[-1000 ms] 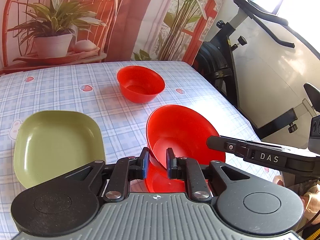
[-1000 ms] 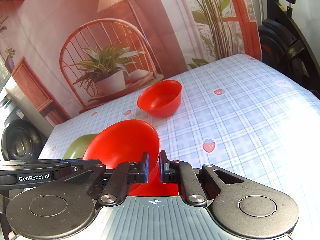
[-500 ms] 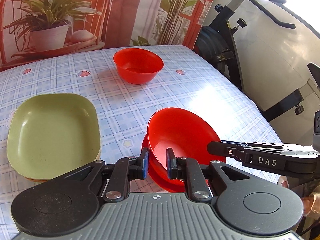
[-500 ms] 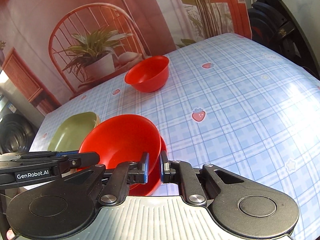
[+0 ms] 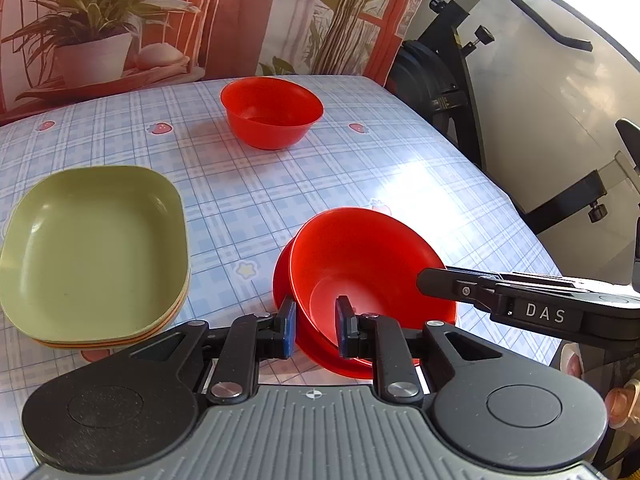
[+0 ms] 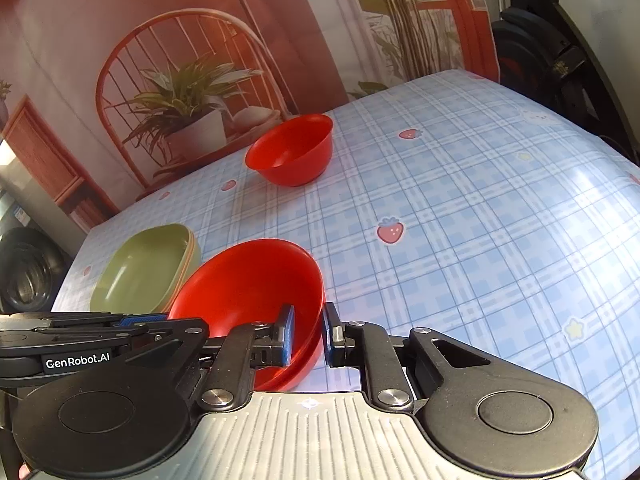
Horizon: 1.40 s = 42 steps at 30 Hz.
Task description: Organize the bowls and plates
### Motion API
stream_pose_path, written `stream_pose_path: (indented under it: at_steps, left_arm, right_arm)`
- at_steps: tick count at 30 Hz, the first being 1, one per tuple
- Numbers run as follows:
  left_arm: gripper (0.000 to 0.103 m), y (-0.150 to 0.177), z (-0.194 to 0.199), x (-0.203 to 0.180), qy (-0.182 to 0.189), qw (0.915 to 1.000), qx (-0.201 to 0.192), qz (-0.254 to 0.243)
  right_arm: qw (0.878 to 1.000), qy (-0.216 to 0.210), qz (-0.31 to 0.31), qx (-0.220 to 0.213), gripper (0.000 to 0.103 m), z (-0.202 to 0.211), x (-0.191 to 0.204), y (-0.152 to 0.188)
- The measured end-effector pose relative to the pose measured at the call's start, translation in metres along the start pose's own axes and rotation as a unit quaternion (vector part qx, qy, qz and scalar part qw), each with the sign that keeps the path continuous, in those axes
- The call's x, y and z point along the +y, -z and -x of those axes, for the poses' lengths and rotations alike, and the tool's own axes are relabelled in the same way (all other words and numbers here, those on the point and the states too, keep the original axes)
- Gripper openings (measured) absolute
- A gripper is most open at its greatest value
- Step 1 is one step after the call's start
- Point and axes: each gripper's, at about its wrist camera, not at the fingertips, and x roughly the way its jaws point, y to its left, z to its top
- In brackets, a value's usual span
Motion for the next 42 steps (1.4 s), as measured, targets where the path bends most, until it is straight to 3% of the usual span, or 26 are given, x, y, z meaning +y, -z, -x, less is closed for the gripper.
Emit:
stream_pose_path:
  at_steps: [2, 5, 6, 14, 27, 34, 42]
  left_arm:
    - [0.025, 0.0, 0.001, 0.001, 0.002, 1.0, -0.001, 0.004]
    - [0.041, 0.0, 0.005, 0.001, -0.003, 0.9999, -0.01, 0.004]
    - [0.041, -0.001, 0.006, 0.001, -0.007, 0.9999, -0.014, 0.004]
    - [0.041, -0.015, 0.014, 0.011, -0.016, 0.9988, -0.041, 0.018]
    - [0.041, -0.09, -0.001, 0.024, -0.035, 0.9939, -0.102, 0.021]
    - [0.041, -0.12, -0.046, 0.032, -0.055, 0.994, -0.09, 0.032]
    - [0.041, -0.134, -0.088, 0.045, -0.062, 0.9954, -0.059, 0.044]
  right_arm:
    - [1.0, 0.003, 0.001, -0.002, 0.016, 0.0, 0.0, 0.0]
    - [1.0, 0.006, 0.003, -0.009, 0.017, 0.002, 0.0, 0.0]
    - [1.0, 0.007, 0.003, -0.01, 0.017, 0.003, -0.001, 0.0]
    - [0.999, 0.01, 0.007, -0.035, 0.017, 0.003, -0.006, -0.015]
    - [0.995, -0.003, 0.061, -0.082, 0.018, -0.045, -0.017, -0.086]
    - [0.994, -0.013, 0.078, -0.08, 0.02, -0.1, -0.018, -0.123]
    - [0.995, -0.015, 0.064, -0.073, 0.022, -0.144, -0.022, -0.137]
